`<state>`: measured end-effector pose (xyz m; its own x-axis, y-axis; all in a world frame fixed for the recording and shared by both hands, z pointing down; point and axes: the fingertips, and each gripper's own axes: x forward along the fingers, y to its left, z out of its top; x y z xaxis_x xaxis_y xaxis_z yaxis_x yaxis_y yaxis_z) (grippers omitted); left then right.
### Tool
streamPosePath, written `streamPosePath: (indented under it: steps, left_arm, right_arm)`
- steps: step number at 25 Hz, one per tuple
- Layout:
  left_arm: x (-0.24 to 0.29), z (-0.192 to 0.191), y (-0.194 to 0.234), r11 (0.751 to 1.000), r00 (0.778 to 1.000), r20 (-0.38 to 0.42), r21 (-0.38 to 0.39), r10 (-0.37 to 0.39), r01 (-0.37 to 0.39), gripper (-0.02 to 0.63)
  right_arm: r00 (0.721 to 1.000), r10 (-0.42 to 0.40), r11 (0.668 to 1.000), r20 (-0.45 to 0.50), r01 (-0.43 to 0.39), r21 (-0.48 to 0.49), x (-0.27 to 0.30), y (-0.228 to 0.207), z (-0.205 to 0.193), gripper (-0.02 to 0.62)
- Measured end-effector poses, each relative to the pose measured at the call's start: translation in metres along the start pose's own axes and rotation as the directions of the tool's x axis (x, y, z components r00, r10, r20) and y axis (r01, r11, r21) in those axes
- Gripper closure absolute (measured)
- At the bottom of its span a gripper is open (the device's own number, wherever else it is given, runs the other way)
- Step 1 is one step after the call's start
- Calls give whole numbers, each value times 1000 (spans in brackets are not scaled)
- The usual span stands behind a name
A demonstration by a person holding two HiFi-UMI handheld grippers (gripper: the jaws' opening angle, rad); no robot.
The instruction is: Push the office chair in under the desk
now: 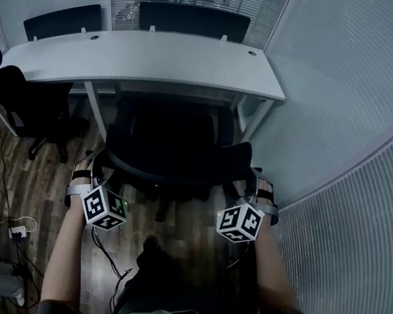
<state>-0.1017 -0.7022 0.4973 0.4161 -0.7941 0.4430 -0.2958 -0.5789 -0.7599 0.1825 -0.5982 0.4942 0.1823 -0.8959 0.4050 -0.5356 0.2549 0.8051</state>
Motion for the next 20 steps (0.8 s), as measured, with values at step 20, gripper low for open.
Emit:
streamPosePath:
  steps: [20]
  left_arm:
    - [186, 51, 71, 997, 988, 137, 39, -78, 73, 322]
  right_arm:
    - [977, -44, 997, -209, 55, 51, 165, -85, -21, 321]
